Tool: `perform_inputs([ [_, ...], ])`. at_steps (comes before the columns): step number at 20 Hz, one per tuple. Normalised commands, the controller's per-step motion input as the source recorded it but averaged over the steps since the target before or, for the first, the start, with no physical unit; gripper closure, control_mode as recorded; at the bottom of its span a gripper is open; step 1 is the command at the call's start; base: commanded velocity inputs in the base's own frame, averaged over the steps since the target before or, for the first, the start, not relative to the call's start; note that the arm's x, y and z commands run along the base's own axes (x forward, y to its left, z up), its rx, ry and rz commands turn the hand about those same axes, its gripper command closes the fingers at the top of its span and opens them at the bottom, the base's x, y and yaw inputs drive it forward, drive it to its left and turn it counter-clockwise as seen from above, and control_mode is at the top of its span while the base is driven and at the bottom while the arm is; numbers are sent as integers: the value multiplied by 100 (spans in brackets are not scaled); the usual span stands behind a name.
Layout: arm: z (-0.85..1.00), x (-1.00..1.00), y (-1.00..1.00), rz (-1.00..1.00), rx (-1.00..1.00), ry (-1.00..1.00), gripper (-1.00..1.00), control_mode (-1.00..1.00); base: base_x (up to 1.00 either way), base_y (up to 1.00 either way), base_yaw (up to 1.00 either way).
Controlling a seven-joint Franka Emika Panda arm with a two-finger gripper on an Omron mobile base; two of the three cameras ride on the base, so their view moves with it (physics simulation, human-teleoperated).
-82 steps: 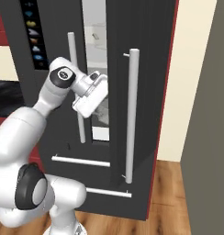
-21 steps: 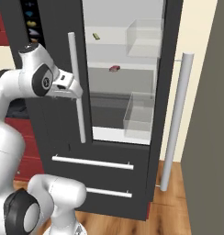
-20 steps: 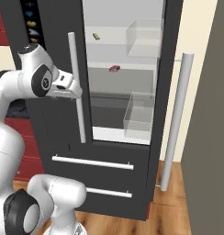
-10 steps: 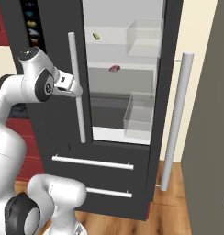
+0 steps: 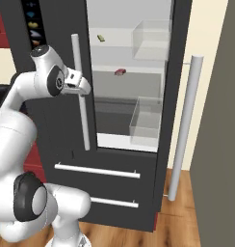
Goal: Retrieve the butter from the fridge and place it on a plate on the dining table. Then retrieve the butter knife by the fridge and place it near the plate.
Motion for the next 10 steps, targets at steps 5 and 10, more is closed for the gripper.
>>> perform_inputs([
  [5,0,48,5,2,0,1,-100,-100,0,0,0],
  [10,0,33,9,2,0,-13,-100,-100,0,0,0],
])
